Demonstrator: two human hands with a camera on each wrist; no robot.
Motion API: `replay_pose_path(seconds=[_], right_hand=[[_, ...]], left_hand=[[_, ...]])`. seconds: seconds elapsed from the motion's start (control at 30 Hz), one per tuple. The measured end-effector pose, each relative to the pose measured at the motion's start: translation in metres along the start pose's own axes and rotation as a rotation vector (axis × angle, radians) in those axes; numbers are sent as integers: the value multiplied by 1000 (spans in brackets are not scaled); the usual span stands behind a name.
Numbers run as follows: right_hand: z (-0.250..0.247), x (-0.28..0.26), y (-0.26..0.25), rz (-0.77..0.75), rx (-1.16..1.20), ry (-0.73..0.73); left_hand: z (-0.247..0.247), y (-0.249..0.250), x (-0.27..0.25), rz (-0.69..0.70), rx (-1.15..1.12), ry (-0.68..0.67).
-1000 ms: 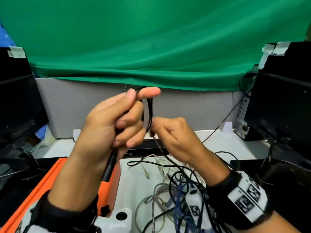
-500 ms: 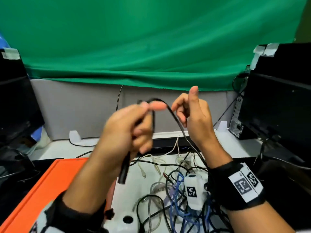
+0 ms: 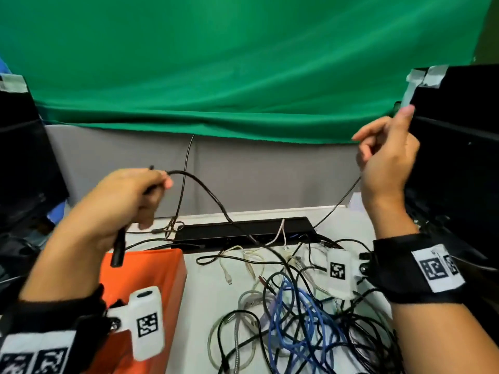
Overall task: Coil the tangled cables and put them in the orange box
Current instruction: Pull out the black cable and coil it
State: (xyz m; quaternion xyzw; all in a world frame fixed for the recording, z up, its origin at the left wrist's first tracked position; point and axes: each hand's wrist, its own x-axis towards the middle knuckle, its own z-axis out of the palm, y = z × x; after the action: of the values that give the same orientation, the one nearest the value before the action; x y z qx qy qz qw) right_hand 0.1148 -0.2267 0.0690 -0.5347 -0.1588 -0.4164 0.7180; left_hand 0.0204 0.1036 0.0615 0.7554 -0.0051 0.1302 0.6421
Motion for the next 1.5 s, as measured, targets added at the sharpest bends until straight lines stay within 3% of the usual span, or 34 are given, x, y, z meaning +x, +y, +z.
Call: replay_pose_path(seconds=[0.1, 0.2, 0.3, 0.43, 0.57, 0.67, 0.77, 0.8, 0.87, 0.97, 1.07, 1.2, 1.3, 1.4, 1.47, 1.5], right_hand=[[-15, -7, -12, 4, -18, -54], [-11, -30, -25, 91, -114, -322], [9, -65, -30, 111, -391, -621], [34, -98, -35, 143, -492, -848], [39, -102, -30, 189, -513, -826], [33, -98, -22, 69, -543, -807], [33, -99, -19, 70, -476, -874], [34, -101, -18, 79, -481, -901], [35, -103, -14, 117, -584, -991], [34, -109, -7, 205, -788, -1171], [39, -118, -15, 221, -741, -1235], [50, -131, -28, 207, -649, -1283], [48, -128, -33, 356, -413, -1278], [37, -114, -36, 448, -320, -1237], [31, -103, -37, 395, -368, -1208], [29, -99, -37, 351, -394, -1194]], left_hand=[[-19, -5, 10, 16, -132, 217], [-5, -2, 10, 65, -263, 210], [30, 3, 1, 95, -351, 35], [78, 0, -13, 82, -397, -178], [89, -9, -13, 0, -619, -381], [74, -13, -4, -111, -934, -643], [66, -16, 1, -131, -1130, -824], [64, -16, 3, -114, -1173, -827], [58, -9, 3, -31, -1241, -703], [45, 5, 1, 163, -1253, -261], [36, 9, -4, 362, -1014, -87], [46, 2, -8, 518, -411, -72], [48, -2, -12, 607, 217, -61], [44, -1, -17, 541, 759, -105], [41, 0, -18, 399, 788, -238], [39, 0, -20, 309, 698, -329]])
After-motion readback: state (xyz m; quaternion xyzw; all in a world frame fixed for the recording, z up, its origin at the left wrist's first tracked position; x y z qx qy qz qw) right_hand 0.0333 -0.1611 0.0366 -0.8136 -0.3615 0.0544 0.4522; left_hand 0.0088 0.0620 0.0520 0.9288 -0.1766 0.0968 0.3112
